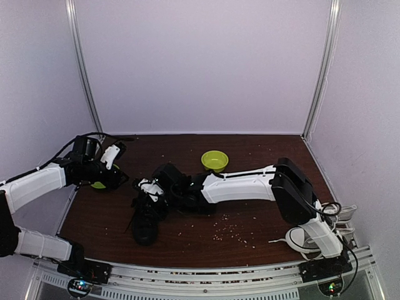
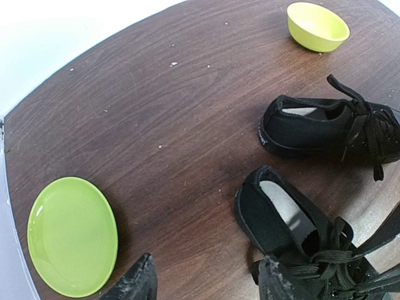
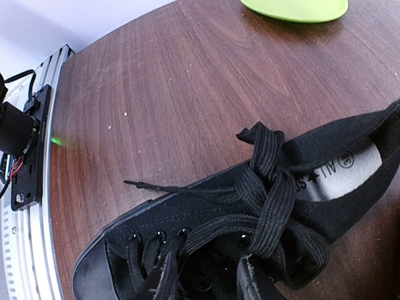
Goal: Tie the shoes
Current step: Adjust the crossed shoelace on the shoelace.
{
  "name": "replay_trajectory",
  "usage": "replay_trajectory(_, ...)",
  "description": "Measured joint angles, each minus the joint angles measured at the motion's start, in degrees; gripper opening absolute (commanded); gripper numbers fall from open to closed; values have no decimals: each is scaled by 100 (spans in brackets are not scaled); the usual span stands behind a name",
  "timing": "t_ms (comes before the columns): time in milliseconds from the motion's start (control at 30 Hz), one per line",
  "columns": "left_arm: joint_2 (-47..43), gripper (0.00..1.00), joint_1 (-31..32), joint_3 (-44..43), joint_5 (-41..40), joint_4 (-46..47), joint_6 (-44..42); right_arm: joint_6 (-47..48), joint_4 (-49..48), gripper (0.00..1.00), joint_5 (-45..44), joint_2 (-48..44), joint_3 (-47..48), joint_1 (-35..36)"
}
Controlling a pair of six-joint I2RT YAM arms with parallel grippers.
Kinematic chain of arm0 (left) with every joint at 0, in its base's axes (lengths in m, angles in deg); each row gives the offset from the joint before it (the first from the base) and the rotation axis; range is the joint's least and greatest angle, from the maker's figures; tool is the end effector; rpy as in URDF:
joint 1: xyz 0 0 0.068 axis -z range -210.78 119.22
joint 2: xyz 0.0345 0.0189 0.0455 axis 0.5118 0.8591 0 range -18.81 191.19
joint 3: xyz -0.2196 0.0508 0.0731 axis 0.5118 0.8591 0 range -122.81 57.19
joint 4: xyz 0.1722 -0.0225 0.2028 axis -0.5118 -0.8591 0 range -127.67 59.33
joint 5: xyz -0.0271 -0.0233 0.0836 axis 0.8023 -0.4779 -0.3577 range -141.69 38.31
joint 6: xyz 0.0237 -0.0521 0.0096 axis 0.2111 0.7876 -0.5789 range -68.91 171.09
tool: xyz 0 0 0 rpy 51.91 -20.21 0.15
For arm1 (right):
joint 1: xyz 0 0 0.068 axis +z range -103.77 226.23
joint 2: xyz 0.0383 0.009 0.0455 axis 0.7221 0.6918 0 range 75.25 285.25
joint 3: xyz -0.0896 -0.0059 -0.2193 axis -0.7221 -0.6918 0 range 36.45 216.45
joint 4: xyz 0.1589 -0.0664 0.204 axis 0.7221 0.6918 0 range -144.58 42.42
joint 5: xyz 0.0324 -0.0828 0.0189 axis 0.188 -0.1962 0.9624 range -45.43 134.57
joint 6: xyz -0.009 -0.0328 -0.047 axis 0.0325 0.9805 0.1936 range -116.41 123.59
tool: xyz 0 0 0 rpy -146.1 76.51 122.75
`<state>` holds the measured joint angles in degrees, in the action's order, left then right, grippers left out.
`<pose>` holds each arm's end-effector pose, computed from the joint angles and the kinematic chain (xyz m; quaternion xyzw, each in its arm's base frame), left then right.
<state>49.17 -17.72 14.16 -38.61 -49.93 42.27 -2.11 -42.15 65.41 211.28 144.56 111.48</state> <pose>0.2607 -0.0701 0.1924 0.2172 0.8902 -0.1192 0.3823 0.2039 0.4775 0.1336 -0.5092 0.7370 0.3734 0.2411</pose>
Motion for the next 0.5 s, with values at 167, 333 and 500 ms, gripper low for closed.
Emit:
replay_trajectory(167,20,56,0,0,105,2,0,0,153,33,-15,90,223,0)
replay_trajectory(333,85,56,0,0,192,0,-2,2,232,34,-11,267,525,4)
replay_trajectory(500,96,56,0,0,260,-2,-4,20,339,12,-28,323,654,44)
